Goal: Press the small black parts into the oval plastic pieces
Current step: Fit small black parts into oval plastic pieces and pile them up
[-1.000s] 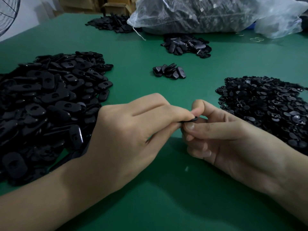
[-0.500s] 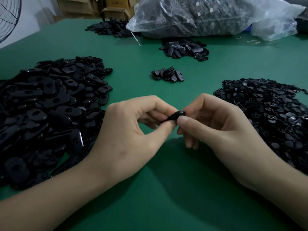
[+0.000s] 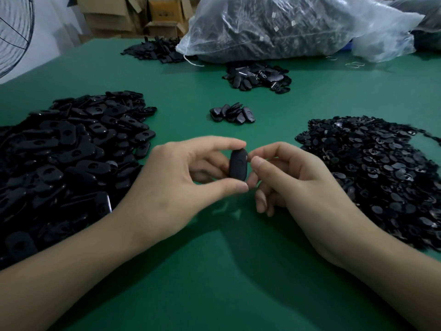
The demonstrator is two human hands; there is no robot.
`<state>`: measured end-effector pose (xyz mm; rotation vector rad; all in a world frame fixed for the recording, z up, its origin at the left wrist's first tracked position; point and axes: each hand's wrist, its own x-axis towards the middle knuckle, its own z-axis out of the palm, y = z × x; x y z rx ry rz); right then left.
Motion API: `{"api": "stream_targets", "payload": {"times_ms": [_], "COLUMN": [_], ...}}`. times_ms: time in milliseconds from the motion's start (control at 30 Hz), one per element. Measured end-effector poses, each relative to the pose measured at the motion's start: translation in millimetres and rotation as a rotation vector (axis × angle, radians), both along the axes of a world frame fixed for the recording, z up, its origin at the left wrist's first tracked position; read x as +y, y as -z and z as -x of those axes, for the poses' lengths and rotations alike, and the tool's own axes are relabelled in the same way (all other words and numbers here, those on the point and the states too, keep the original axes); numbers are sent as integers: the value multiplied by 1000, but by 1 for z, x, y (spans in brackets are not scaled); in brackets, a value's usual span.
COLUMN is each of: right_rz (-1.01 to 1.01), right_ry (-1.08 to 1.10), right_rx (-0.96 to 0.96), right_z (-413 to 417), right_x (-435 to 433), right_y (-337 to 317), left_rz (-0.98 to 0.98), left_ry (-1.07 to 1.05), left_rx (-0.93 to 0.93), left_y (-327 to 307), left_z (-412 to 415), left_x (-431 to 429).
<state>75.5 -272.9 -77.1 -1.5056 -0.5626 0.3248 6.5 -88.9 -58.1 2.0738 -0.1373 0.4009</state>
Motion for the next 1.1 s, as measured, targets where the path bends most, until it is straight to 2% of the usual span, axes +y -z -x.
{"api": "stream_targets", "payload": {"times_ms": [67, 233, 367, 533, 767, 833, 967, 1100], "right_rz": [14, 83, 109, 131, 136, 136, 139, 148], "right_ry": [-1, -5, -21, -43, -41, -38, -43, -42], "right_rx": [-25, -100, -118, -128, -142, -145, -143, -141], "right_z": [0, -1, -1, -2, -3, -3, -3, -3], "right_x": [1, 1, 0, -1, 0, 0, -1, -1], "right_y": [2, 6, 7, 6, 6, 6, 5, 5], "left_rz": [-65, -411, -500, -540, -554, -656, -948, -1060], "left_ry": [-35, -78, -207, -245, -313, -411, -693, -742], "left_rx": [16, 103, 100, 229, 206, 238, 460, 584], "left_y": [-9, -30, -28, -10, -6, -12, -24, -19], "left_z": [-8, -71, -133, -174, -168, -160, -143, -134], "left_x": [8, 26, 27, 26, 38, 54, 93, 113]}}
